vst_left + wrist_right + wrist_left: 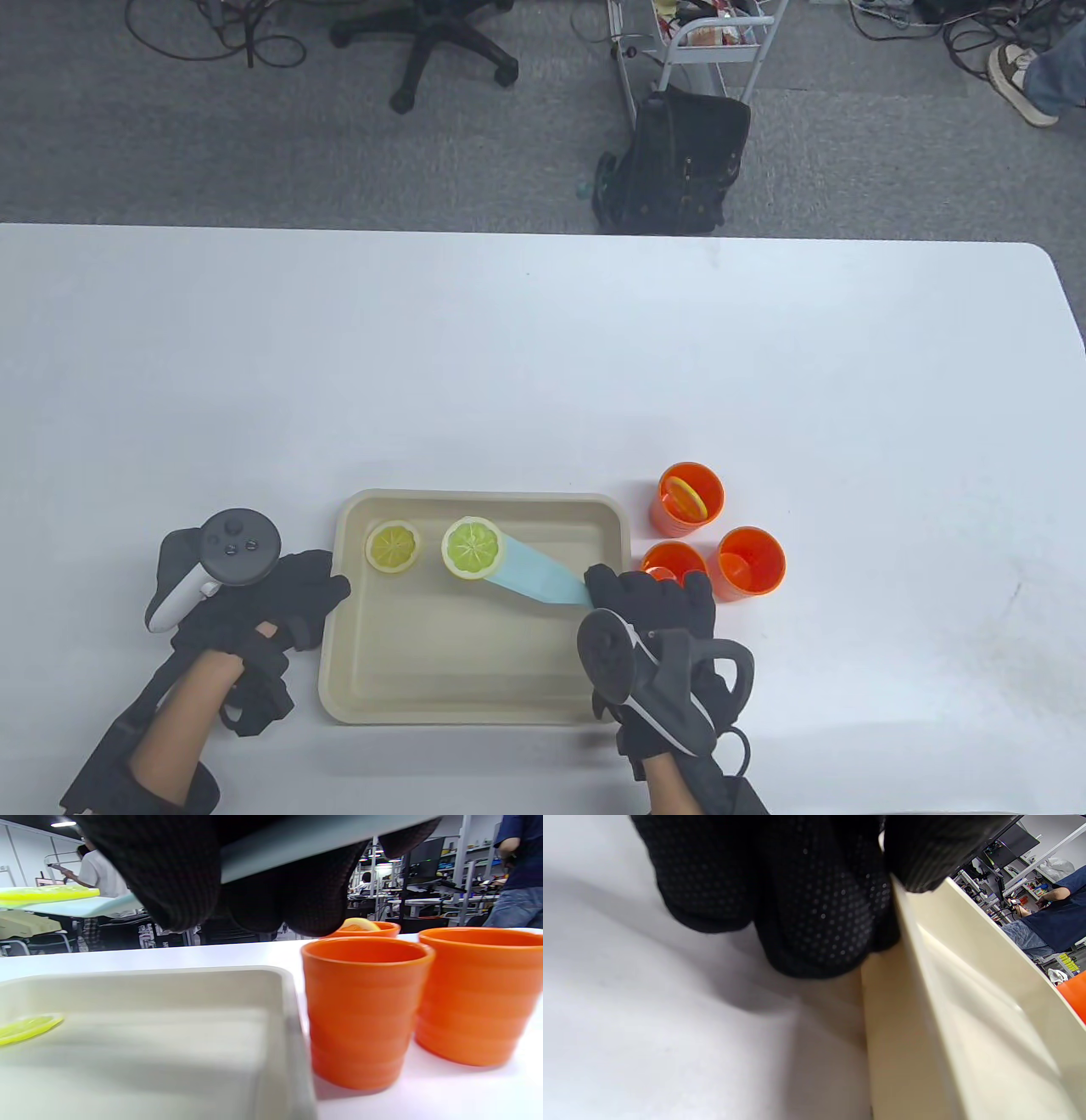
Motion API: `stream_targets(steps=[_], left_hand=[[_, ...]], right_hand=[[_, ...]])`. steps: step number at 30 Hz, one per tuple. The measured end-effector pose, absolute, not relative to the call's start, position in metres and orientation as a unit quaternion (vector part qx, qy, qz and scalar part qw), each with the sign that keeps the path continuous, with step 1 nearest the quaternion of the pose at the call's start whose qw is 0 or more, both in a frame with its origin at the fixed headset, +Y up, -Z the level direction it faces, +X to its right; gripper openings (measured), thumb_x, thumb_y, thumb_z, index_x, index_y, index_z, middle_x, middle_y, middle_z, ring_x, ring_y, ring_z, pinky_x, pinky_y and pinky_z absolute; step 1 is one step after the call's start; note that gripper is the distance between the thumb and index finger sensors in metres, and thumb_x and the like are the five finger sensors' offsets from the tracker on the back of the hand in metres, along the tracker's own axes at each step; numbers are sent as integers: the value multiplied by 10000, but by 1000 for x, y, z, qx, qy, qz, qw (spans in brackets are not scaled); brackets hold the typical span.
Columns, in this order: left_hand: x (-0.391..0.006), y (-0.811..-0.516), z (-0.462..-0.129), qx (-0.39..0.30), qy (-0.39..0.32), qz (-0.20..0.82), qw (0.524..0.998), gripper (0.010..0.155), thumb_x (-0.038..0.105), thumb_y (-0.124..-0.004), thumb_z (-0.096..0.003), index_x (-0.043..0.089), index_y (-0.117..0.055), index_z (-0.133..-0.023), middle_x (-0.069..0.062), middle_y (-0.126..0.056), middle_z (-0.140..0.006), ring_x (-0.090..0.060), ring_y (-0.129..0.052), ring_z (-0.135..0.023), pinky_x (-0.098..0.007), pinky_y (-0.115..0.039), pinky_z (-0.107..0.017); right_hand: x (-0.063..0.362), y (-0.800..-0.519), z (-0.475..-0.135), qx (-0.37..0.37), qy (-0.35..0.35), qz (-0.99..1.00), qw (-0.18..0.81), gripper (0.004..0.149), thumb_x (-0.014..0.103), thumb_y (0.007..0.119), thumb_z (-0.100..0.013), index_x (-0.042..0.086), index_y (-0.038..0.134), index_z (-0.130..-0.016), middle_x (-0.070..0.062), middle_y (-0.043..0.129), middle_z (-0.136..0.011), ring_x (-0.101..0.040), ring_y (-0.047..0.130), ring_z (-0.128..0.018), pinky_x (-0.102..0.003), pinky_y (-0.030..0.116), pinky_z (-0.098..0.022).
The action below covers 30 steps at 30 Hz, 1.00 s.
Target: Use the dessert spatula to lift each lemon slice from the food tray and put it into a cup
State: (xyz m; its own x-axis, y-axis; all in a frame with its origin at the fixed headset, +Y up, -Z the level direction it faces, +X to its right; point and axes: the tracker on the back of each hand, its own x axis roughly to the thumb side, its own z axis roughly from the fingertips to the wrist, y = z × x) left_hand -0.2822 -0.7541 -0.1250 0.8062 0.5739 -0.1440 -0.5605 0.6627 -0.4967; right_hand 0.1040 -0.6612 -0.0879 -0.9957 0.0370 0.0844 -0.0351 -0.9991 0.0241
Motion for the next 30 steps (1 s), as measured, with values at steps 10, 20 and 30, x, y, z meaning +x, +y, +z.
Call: stream_targets(steps=[10, 20, 30], left_hand=[[-282, -754, -125, -269, -13, 310, 912, 589, 464, -780, -581, 74, -711, -1016, 16, -1006, -659, -146, -1082, -463, -430, -905, -450], [-282, -754, -124, -269, -12, 310, 912, 590, 466, -780, -580, 73, -713, -1016, 17, -1005, -659, -145, -1082, -463, -430, -904, -451], [-282, -754, -124, -270, -12, 311, 911, 590, 465, -780, -581, 72, -713, -1016, 15, -1006, -658, -149, -1082, -463, -432, -904, -450]], right_hand=[[166, -653, -87, -53, 16, 996, 64, 539, 351, 897, -458, 256, 785, -976, -51, 878, -899, -285, 911, -830, -686, 460, -748], [221, -661, -78, -135, 27, 984, 113, 537, 341, 911, -453, 256, 795, -970, -54, 880, -898, -302, 891, -859, -704, 426, -744], [252, -670, -73, -199, 54, 968, 140, 534, 304, 940, -434, 246, 822, -951, -69, 888, -884, -336, 866, -880, -725, 391, -732]])
